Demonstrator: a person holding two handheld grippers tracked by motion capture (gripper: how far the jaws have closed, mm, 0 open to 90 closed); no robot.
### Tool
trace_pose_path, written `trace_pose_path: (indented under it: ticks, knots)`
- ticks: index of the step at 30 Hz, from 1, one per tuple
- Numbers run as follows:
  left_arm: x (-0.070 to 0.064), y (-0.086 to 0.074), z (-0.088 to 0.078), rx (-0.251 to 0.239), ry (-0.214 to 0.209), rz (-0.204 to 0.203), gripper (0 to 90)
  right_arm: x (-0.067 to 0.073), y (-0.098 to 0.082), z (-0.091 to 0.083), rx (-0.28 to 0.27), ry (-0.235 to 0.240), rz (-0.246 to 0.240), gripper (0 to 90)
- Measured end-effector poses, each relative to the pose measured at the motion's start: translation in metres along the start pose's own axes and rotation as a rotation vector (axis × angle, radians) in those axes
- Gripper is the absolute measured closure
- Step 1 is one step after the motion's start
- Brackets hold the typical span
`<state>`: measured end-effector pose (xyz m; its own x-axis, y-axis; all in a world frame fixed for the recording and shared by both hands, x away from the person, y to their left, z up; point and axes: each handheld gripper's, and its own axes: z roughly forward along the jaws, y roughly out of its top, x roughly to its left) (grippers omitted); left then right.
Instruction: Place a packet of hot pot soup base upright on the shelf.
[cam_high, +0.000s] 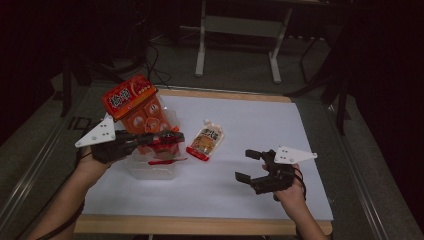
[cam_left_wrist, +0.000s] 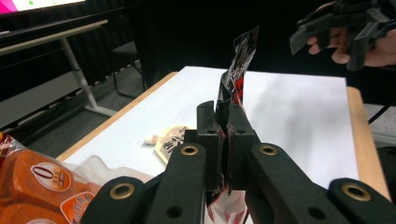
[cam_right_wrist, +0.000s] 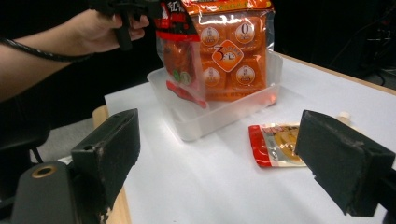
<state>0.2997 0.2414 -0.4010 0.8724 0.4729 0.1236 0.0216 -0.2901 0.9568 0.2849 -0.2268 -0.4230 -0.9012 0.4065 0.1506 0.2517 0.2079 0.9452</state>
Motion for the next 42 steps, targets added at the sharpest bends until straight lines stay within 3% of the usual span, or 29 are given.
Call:
trace_pose_path:
  ticks: [7,10,18,28,34,42]
  knots:
    - [0.001,-0.007,-0.009,0.04,0.005,0.018,87.5,-0.001,0.0,0.001,0.002,-0.002,0.001,14.2]
    - [0.004,-0.014,-0.013,0.065,-0.016,-0.004,87.4,0.0,-0.001,0.003,0.008,0.004,-0.002,14.2]
    - [0.01,-0.032,-0.021,0.083,-0.021,-0.023,87.2,0.0,-0.002,0.004,0.007,0.013,0.009,14.3]
    - [0.011,-0.052,-0.021,0.067,-0.03,-0.025,86.8,0.0,-0.002,0.005,0.002,0.018,0.013,14.3]
    - [0.009,-0.067,-0.016,0.05,-0.058,-0.028,86.5,0.0,-0.002,0.006,0.009,0.019,0.016,14.3]
    - [0.006,-0.076,-0.011,0.043,-0.05,-0.023,86.0,0.0,-0.003,0.007,0.009,0.024,0.023,14.3]
